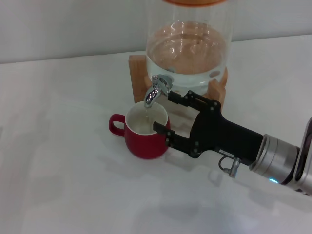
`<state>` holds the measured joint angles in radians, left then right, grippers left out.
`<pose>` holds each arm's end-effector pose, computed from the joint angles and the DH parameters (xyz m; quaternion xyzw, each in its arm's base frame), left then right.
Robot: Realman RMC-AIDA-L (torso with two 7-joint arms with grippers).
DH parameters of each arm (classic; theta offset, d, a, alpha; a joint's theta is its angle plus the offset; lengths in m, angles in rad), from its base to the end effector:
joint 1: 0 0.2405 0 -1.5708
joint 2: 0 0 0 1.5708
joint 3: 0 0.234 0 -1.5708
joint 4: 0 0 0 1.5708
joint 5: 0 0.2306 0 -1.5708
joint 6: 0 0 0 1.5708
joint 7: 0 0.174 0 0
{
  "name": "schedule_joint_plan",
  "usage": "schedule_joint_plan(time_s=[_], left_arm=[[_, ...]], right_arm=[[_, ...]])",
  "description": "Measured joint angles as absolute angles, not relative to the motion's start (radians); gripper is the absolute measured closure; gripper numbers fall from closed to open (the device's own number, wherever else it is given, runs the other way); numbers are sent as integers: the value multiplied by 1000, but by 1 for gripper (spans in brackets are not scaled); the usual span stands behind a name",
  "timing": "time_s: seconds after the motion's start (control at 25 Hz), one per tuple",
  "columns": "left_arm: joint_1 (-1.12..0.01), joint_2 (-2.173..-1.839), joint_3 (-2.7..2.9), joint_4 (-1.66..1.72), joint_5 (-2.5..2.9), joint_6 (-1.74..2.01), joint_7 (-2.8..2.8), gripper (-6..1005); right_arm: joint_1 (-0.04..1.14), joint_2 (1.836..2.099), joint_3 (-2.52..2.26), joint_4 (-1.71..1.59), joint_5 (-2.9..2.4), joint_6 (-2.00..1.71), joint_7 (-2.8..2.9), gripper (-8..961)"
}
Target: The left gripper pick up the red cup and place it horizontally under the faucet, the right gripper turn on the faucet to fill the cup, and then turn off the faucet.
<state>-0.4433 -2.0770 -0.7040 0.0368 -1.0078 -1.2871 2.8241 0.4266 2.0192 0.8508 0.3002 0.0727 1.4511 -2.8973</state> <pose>-0.3536 0.3436 0.0175 -0.6702 -0.2463 -0.3099 0.6278 0.2110 0.3023 -0.0764 -0.8534 -0.0087 0.4101 0.3217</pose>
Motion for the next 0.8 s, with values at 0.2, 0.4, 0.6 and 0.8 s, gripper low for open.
schedule_joint_plan(time_s=[0.2,0.4,0.6,0.8], left_arm=[[-443,-2077,-704,37,-1008,-1287,2824,320],[-440,-2077,-704,37,-1008,-1287,2824,320],[-441,-2077,-704,37,-1008,-1287,2824,320],[-444,-2076,-704,37,-1008,-1285,2824,320]], right_arm=[[423,2019,848,301,73,1459,-2897,274],[408,2014,860,294,81,1485,-2899,274],[377,2013,872,289,79,1529,-2899,274],[362,2013,855,289,74,1557,-2899,274]])
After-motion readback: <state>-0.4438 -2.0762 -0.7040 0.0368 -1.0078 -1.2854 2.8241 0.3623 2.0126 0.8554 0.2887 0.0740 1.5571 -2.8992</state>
